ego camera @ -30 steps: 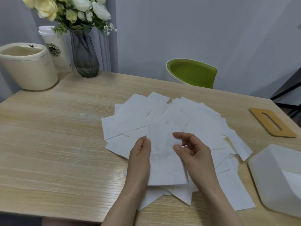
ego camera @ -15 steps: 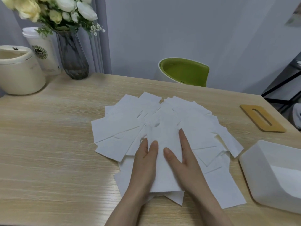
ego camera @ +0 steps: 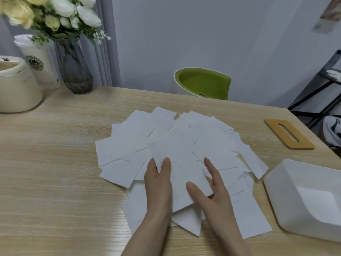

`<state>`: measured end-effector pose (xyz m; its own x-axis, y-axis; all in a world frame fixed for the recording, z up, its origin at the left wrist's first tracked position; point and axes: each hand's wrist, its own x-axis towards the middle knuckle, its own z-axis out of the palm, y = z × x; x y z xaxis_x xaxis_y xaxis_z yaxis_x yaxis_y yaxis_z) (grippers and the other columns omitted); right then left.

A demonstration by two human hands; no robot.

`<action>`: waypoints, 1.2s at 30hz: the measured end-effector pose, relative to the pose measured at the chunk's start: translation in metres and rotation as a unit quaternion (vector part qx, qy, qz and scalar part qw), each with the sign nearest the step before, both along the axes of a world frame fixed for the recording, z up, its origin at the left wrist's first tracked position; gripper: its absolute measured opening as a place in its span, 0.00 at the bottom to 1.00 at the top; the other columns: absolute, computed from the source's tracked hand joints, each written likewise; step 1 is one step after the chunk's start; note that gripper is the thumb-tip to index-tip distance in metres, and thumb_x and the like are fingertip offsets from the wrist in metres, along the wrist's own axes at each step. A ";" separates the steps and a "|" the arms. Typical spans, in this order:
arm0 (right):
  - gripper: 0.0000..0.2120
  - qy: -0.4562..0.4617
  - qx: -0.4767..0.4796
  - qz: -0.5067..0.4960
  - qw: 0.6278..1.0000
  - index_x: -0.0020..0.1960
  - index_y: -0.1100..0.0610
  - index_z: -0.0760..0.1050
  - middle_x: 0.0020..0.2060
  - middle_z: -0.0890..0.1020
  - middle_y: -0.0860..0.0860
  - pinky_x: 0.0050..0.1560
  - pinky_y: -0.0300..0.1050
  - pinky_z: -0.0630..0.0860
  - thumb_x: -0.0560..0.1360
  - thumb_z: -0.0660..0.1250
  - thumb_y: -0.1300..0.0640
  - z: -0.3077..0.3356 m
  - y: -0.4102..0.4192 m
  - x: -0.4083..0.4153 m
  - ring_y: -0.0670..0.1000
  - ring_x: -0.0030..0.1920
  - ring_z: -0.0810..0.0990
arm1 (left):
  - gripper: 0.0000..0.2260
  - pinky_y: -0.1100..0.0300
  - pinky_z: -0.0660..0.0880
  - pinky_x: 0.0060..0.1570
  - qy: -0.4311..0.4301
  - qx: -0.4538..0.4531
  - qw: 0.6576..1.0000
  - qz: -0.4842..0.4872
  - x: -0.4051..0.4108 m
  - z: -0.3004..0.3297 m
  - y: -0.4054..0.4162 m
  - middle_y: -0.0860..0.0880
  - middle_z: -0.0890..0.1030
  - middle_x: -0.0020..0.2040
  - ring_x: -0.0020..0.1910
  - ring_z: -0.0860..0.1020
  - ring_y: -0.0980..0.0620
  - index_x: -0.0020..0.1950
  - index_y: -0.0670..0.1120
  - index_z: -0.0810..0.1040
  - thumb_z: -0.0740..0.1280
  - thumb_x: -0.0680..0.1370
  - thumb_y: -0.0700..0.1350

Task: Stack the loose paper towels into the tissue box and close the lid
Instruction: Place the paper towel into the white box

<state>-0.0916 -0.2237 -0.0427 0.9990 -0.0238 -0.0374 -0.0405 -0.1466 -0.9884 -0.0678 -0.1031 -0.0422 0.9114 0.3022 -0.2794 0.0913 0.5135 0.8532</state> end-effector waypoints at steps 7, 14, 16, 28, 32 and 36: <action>0.26 -0.033 0.002 -0.019 0.999 0.64 0.37 0.73 0.48 0.84 0.46 0.48 0.38 0.79 0.75 0.68 0.63 0.017 -0.032 0.010 0.43 0.45 0.83 | 0.14 0.57 0.80 0.42 -0.068 0.057 0.994 -0.064 0.003 -0.001 0.016 0.52 0.85 0.51 0.50 0.84 0.51 0.59 0.52 0.78 0.70 0.75 0.40; 0.24 0.019 0.023 0.097 0.995 0.66 0.47 0.73 0.55 0.83 0.46 0.47 0.37 0.78 0.76 0.65 0.69 0.037 -0.053 0.020 0.48 0.54 0.83 | 0.23 0.60 0.73 0.23 -0.066 0.097 0.985 -0.127 0.003 0.011 0.026 0.48 0.83 0.51 0.30 0.79 0.53 0.61 0.56 0.77 0.76 0.69 0.43; 0.24 0.019 0.008 0.110 0.994 0.66 0.47 0.72 0.53 0.83 0.43 0.45 0.34 0.77 0.76 0.64 0.69 0.040 -0.057 0.021 0.44 0.52 0.83 | 0.20 0.60 0.72 0.21 -0.065 0.103 0.985 -0.118 0.002 0.010 0.029 0.49 0.83 0.52 0.29 0.78 0.53 0.63 0.56 0.77 0.73 0.74 0.39; 0.16 -0.042 0.018 -0.003 0.999 0.54 0.44 0.82 0.37 0.82 0.42 0.38 0.32 0.72 0.72 0.70 0.63 0.038 -0.052 0.003 0.43 0.38 0.77 | 0.20 0.61 0.75 0.26 -0.106 0.095 0.987 -0.077 -0.001 0.020 0.008 0.56 0.81 0.59 0.42 0.82 0.57 0.59 0.59 0.80 0.66 0.78 0.35; 0.13 -0.071 -0.061 -0.056 0.994 0.48 0.44 0.83 0.44 0.84 0.40 0.45 0.38 0.72 0.73 0.70 0.62 0.049 -0.068 -0.003 0.43 0.42 0.79 | 0.15 0.62 0.75 0.30 -0.108 0.130 0.976 -0.139 -0.002 0.025 -0.010 0.60 0.82 0.55 0.41 0.81 0.58 0.55 0.55 0.83 0.67 0.77 0.36; 0.13 -0.096 -0.096 -0.090 0.987 0.49 0.44 0.82 0.46 0.84 0.37 0.47 0.32 0.74 0.74 0.69 0.62 0.064 -0.093 -0.007 0.39 0.48 0.80 | 0.13 0.64 0.73 0.29 -0.103 0.181 0.959 -0.193 -0.001 0.033 -0.034 0.59 0.84 0.48 0.31 0.75 0.62 0.52 0.56 0.84 0.69 0.76 0.38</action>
